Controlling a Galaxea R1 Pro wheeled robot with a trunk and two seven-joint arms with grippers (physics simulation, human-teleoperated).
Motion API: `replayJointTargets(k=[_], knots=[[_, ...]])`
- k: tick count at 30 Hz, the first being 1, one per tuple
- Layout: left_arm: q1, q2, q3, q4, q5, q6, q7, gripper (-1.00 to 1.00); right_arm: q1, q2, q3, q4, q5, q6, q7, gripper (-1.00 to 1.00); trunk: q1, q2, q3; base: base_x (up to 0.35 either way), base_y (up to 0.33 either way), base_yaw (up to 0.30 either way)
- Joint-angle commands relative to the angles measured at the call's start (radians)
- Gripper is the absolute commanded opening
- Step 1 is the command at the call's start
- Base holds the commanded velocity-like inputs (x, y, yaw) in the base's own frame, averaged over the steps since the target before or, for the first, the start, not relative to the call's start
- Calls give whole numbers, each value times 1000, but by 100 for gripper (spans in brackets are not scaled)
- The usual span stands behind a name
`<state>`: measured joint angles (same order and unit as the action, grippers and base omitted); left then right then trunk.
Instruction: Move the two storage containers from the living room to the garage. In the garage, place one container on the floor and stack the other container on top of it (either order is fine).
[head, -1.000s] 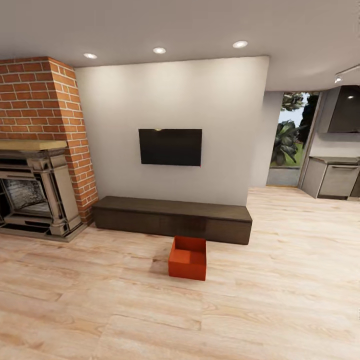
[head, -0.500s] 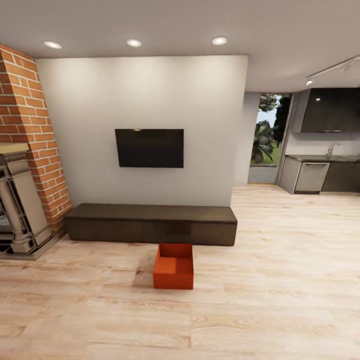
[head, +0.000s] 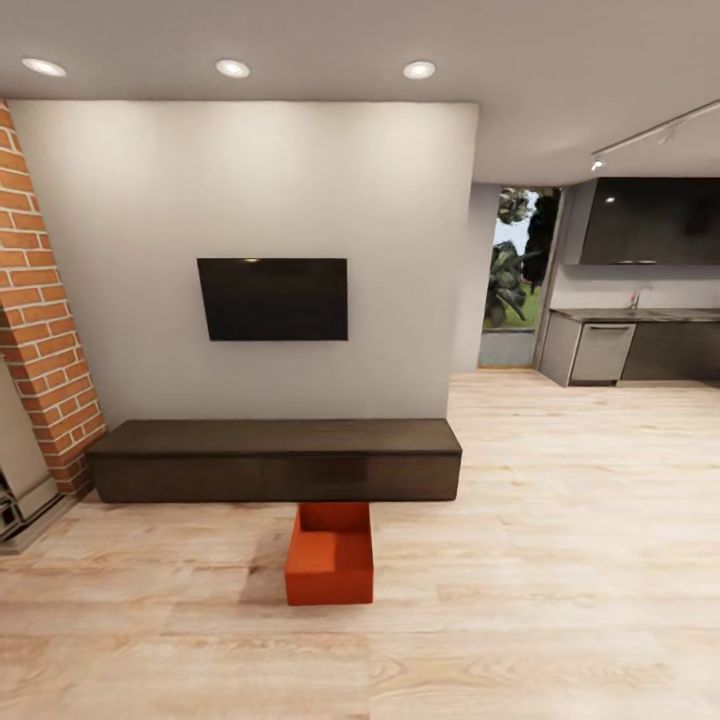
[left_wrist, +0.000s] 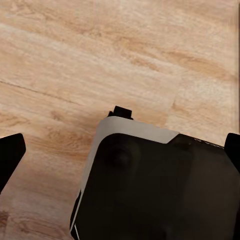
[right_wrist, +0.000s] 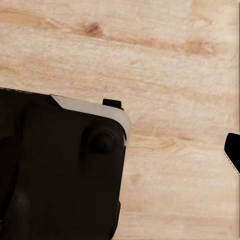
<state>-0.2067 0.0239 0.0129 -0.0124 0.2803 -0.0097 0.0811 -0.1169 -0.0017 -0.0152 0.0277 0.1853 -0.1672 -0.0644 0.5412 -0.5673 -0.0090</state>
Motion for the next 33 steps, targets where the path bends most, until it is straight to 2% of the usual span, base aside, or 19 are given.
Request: replayJointTargets(k=[1, 33], knots=[[0, 0, 1, 0, 4, -1, 2, 100, -1, 0, -2, 3, 9, -5, -5, 100, 1, -1, -1, 321, 0, -4], [0, 0, 1, 0, 2, -1, 2, 100, -1, -1, -2, 3, 9, -5, -5, 100, 1, -1, -1, 321, 0, 0]])
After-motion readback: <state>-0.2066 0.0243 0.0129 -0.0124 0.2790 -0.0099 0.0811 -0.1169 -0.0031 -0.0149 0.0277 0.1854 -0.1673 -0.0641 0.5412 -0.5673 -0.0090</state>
